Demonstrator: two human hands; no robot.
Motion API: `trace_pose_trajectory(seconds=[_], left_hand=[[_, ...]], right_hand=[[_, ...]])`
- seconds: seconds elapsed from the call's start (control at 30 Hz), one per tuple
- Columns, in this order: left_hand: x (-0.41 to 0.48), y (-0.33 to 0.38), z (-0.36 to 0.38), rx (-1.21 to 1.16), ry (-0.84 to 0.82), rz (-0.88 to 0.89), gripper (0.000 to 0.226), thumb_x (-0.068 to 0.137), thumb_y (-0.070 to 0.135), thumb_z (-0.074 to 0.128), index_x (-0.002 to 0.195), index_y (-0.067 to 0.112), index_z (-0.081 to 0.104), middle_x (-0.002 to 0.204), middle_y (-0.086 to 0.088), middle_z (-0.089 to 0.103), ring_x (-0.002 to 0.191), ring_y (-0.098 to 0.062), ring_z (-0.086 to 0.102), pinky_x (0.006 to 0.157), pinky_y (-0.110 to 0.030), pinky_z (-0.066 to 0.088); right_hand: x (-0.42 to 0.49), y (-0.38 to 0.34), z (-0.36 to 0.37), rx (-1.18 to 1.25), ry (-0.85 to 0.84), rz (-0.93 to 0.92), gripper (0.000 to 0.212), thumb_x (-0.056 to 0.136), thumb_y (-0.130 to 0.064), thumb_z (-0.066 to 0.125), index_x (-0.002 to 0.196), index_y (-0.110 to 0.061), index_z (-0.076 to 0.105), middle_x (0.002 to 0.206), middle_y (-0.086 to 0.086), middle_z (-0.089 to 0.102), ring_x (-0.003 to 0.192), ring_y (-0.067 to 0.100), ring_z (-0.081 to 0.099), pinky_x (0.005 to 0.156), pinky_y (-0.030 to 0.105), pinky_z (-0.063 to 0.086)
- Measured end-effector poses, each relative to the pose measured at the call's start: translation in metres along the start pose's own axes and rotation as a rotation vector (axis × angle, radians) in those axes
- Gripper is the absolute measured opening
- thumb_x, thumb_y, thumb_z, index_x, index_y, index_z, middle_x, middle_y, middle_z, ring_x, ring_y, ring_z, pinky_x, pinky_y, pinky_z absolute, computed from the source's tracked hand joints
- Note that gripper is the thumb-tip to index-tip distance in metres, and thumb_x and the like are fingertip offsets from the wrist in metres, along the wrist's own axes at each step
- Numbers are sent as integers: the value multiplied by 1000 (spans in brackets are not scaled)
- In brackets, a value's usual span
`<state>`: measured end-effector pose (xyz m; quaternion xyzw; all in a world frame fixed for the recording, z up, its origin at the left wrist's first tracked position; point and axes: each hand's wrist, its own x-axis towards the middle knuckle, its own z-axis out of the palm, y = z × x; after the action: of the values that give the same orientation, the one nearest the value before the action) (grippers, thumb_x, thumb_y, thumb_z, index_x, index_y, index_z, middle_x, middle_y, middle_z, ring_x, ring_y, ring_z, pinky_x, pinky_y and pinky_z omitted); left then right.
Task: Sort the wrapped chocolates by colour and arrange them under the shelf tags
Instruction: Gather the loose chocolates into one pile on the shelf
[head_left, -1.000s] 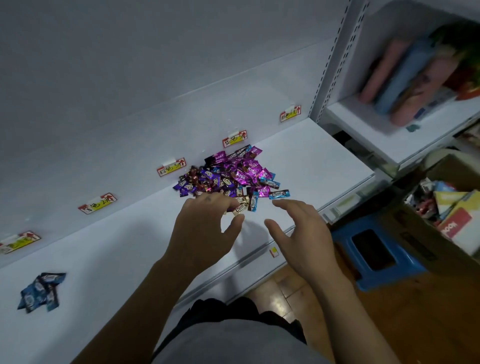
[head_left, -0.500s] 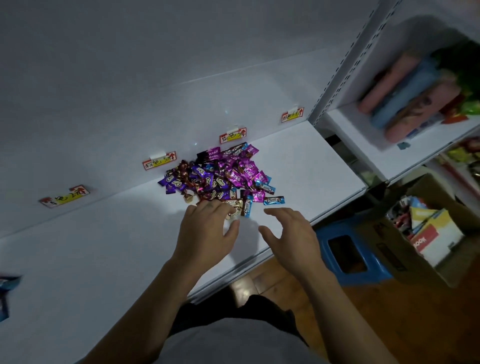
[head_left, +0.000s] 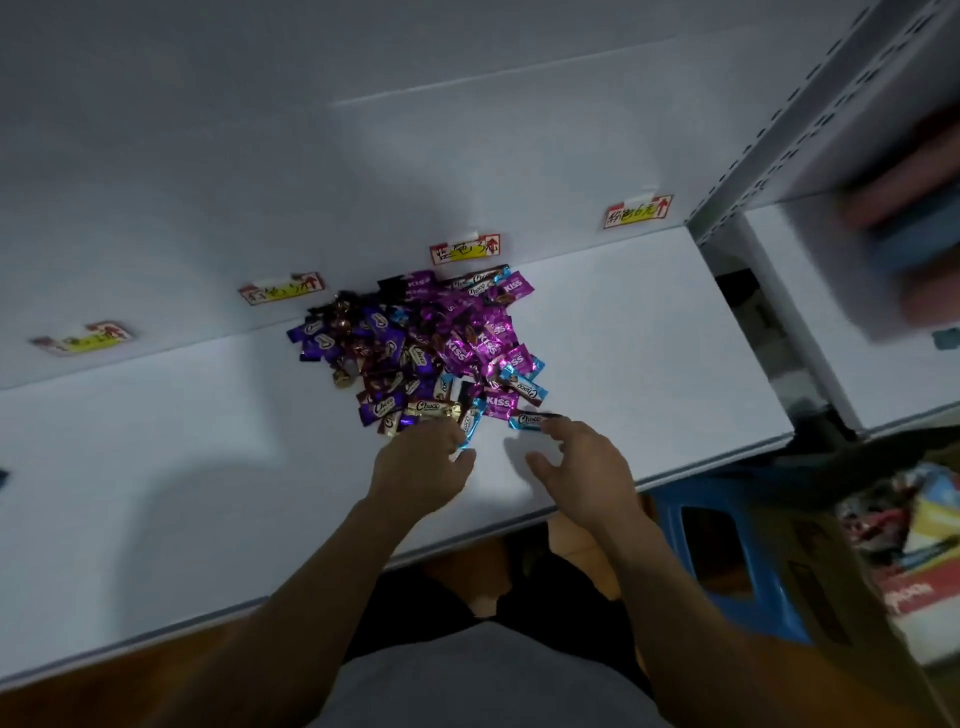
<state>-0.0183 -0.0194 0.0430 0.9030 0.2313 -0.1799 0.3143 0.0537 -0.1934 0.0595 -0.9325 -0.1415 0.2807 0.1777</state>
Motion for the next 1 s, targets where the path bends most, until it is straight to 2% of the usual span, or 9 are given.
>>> trace_pose_trajectory(seconds=[0.07,0.2,0.33,0.43,0.6,0.73,0.83,0.93,1.0], left_hand=[[12,16,8,-18,-4,-145,22,90,37,58,105,21,60,108,1,64,90,-15,55,78,-29,42],[29,36,19,40,-3,-357,32,89,38,57,116,20,57,117,-4,59,104,-24,56,81,-33,42],[35,48,31,59,127,-453,42,90,35,57,126,15,49,117,-8,62,106,-30,59,83,-37,47],[44,52,39,10,194,-516,43,89,37,59,124,13,50,113,-7,63,103,-29,61,80,-37,48],[57,49,56,11,218,-565,45,88,38,62,122,11,51,116,-9,61,104,-30,59,80,-41,51],[59,46,67,-15,262,-578,45,84,31,70,120,9,52,120,-9,56,109,-30,54,86,-44,49],[57,43,69,-9,287,-524,33,85,26,68,109,10,53,110,-8,59,105,-29,55,88,-41,45],[48,41,67,-59,260,-494,20,87,24,65,91,14,48,90,-3,59,88,-28,58,76,-35,44],[43,40,64,-121,259,-507,20,88,23,65,92,16,47,90,-4,58,82,-26,55,67,-32,41]], right_hand=[[22,16,-11,-61,-86,-57,48,91,-40,60,135,-23,51,127,-1,60,110,18,58,86,27,46],[57,35,-22,-224,-226,-186,44,91,-42,58,129,-20,53,122,3,59,108,21,56,78,26,41],[79,43,-20,-208,-249,-237,40,89,-36,59,125,-18,54,118,5,57,105,23,56,76,28,41],[93,43,-13,-183,-250,-261,40,90,-32,60,126,-16,52,115,8,53,103,24,56,77,30,42],[102,43,4,-208,-226,-277,38,90,-31,62,122,-14,51,115,7,52,99,24,58,76,31,44],[108,48,13,-211,-234,-275,33,91,-35,60,114,-13,54,109,7,55,96,25,59,73,31,43],[115,51,11,-216,-263,-317,30,91,-35,59,112,-14,58,106,7,58,95,25,59,68,27,38],[118,51,3,-155,-225,-317,24,91,-32,59,103,-11,58,103,8,53,91,26,57,67,28,36],[121,47,0,-103,-162,-311,22,89,-30,62,99,-11,57,103,6,48,84,24,53,66,28,36]])
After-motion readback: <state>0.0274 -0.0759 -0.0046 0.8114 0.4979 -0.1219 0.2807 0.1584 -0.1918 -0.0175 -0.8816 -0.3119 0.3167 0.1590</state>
